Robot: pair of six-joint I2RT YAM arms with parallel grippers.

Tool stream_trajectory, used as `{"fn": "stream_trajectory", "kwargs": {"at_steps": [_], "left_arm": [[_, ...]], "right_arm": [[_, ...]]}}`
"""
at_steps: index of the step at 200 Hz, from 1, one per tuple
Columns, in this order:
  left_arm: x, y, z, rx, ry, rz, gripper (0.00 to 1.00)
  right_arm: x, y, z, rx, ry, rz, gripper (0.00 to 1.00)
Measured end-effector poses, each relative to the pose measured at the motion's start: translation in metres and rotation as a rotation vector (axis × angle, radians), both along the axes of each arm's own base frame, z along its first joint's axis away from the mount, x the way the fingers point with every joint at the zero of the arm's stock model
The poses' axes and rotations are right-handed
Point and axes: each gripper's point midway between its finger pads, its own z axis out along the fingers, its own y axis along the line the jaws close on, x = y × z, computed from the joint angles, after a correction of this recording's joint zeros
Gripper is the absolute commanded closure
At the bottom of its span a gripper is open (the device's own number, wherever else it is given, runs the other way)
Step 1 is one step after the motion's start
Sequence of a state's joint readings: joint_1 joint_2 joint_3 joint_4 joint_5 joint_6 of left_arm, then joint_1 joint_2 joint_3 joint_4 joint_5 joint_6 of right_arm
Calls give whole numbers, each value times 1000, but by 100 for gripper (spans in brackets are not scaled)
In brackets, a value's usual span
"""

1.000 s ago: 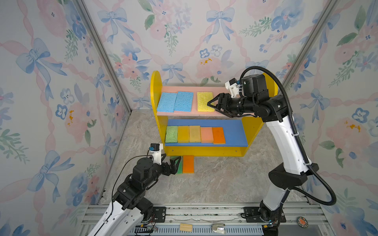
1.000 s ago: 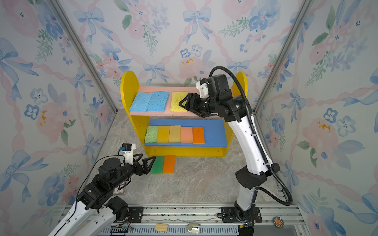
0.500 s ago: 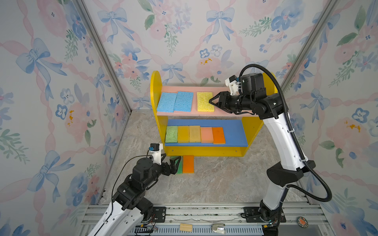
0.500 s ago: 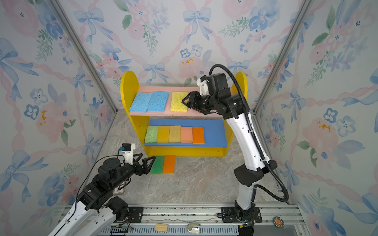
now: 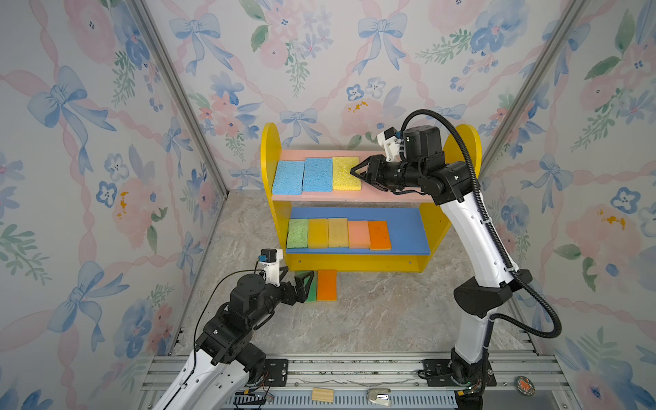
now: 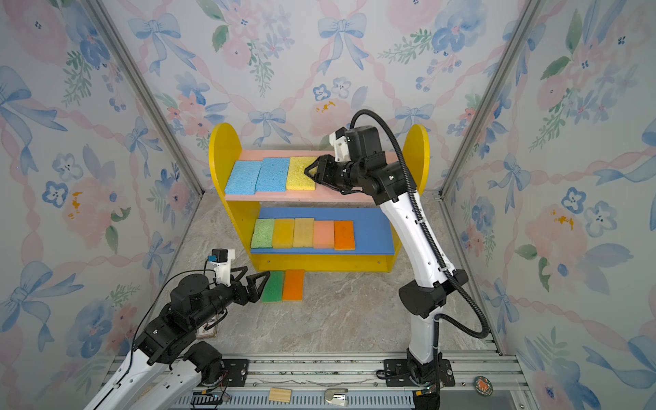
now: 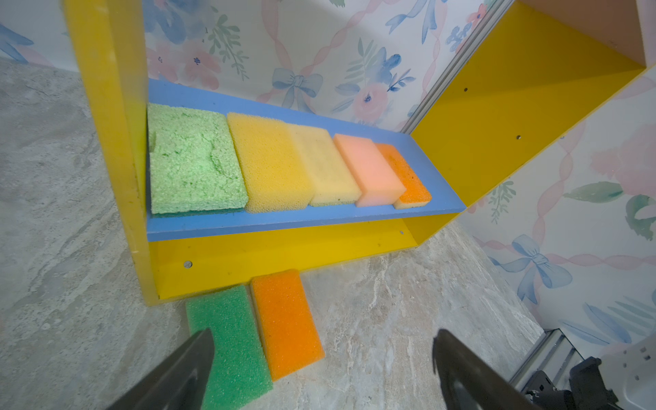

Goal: Place and organize the cleaning sponges onto the shelf
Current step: 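Lower the yellow sponge onto the pink shelf beside the blue sponges, then open and withdraw the right gripper while the left gripper moves over the green sponge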

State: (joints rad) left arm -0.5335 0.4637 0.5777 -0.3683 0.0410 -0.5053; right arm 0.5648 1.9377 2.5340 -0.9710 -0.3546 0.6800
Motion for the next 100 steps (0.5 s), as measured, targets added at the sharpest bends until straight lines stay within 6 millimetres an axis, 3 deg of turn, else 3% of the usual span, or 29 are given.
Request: {"fn": "stream_trajectory", "kwargs": {"at_steps": [23,66,100], "left_arm": [[0,0,0,0,0,0,2],[0,0,0,0,0,0,2],[0,0,0,0,0,0,2]], "right_arm": [[-1,3,0,2,-1,0,52],[-3,1,4,7,-16,-11,39],[-8,-6,5,-1,-20,-28,37]]}}
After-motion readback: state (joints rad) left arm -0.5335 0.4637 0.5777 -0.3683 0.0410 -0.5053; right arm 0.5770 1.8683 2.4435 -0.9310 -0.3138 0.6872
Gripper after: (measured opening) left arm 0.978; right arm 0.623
